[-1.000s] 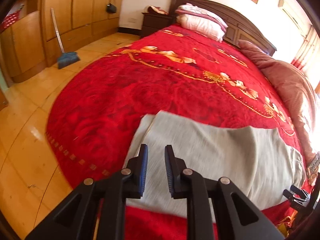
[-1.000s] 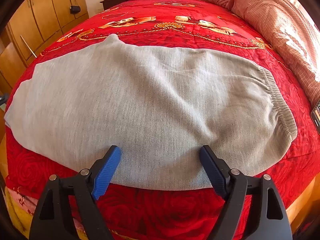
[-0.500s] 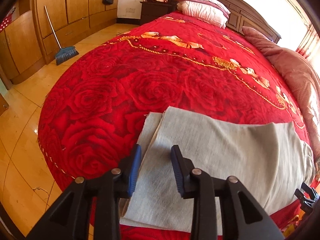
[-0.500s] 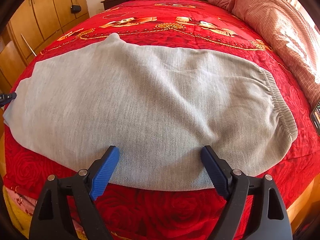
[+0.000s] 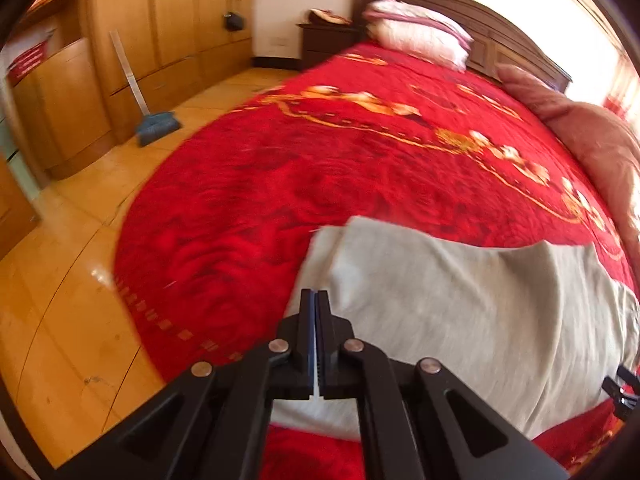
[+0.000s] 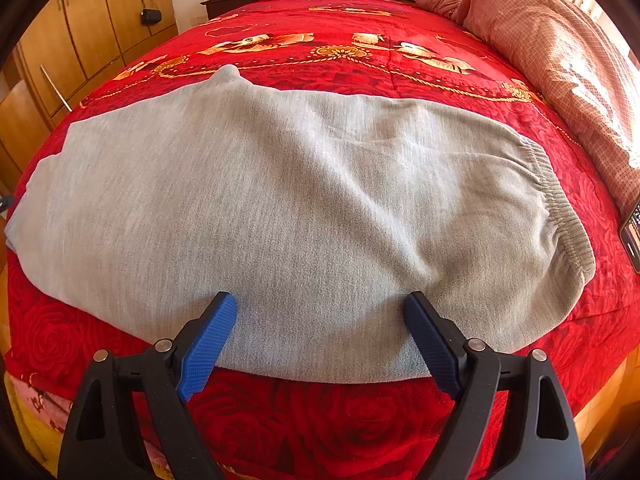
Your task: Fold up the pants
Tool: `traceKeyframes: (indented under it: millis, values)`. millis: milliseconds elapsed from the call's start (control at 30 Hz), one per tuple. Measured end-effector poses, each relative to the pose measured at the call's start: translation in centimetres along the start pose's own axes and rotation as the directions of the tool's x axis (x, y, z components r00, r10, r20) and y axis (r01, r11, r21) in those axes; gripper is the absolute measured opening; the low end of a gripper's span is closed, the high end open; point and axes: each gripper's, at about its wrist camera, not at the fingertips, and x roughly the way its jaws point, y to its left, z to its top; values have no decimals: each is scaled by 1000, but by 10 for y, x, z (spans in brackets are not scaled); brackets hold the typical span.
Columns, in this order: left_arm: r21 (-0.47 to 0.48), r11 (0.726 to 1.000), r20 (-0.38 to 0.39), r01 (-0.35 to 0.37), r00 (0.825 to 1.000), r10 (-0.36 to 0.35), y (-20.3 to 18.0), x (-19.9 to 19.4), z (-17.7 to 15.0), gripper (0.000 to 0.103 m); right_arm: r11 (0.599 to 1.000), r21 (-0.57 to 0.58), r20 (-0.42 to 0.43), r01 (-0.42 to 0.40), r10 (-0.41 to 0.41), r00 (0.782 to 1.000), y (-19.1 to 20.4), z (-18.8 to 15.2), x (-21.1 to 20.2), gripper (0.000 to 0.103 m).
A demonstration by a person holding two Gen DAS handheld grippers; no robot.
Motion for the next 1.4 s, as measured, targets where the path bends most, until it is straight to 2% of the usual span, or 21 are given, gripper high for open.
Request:
traceKeyframes:
  millis: [100, 267, 333, 400, 467, 533, 600, 700, 833, 867, 900, 933, 1033, 1167, 1300, 1367, 1400]
  values:
    - [-24, 1000, -45, -8, 999, 7, 13, 6, -7, 0, 1000, -3, 2, 1, -1, 1000, 0, 0, 0, 89]
    - [-18, 995, -23, 100, 995, -100, 10, 1, 0, 3, 1000, -1, 2, 3, -3, 1000, 1, -1, 0, 89]
    - [16, 993, -22, 117, 993, -117, 4, 4, 6, 13, 1000, -1, 2, 4, -4, 1000, 1, -1, 0, 89]
    - [54, 990, -23, 127, 992, -126, -4, 11, 12, 29, 1000, -1, 2, 2, -2, 1000, 1, -1, 0, 89]
    - [86, 989, -47, 123, 992, -119, -9, 22, 18, 31, 1000, -2, 1, 3, -3, 1000, 1, -1, 0, 89]
    - [96, 990, -67, 104, 993, -97, -11, 31, 21, 31, 1000, -1, 2, 2, -2, 1000, 1, -1, 0, 89]
    - [91, 989, -84, 116, 990, -109, -13, 38, 21, 31, 1000, -1, 3, 3, -3, 1000, 1, -1, 0, 89]
    - [109, 985, -83, 136, 988, -127, -15, 37, 19, 31, 1000, -3, 3, 4, -4, 1000, 0, -1, 0, 90]
    - [116, 985, -79, 125, 990, -117, -17, 42, 16, 31, 1000, -4, 4, 3, -3, 1000, 1, -1, 0, 90]
    - [109, 986, -78, 125, 990, -117, -16, 43, 16, 29, 1000, -4, 4, 3, -3, 1000, 1, -1, 0, 90]
    - [99, 987, -73, 125, 990, -118, -15, 42, 15, 14, 1000, -3, 4, 2, -2, 1000, 1, -1, 0, 90]
    - [92, 988, -64, 122, 991, -117, -15, 41, 15, 4, 1000, -4, 4, 2, -2, 1000, 1, -1, 0, 90]
    - [72, 992, -31, 106, 994, -104, -16, 29, 13, 4, 1000, -5, 2, 0, 0, 1000, 1, -1, 0, 90]
    - [24, 999, 35, 25, 999, -26, -6, 0, 5, 4, 1000, -5, 5, -6, 6, 1000, 0, -1, -1, 90]
    - [23, 999, -36, 30, 999, -29, 1, 17, 2, 4, 1000, -3, -2, -2, 2, 1000, 2, 1, -4, 88]
    - [29, 999, -54, 36, 998, -34, -1, 25, 3, 5, 999, 9, 2, -35, 35, 999, -1, 8, -10, 76]
    - [22, 999, -48, 48, 998, -46, -1, 26, 4, 5, 997, 15, 12, -72, 72, 997, -3, 14, -15, 75]
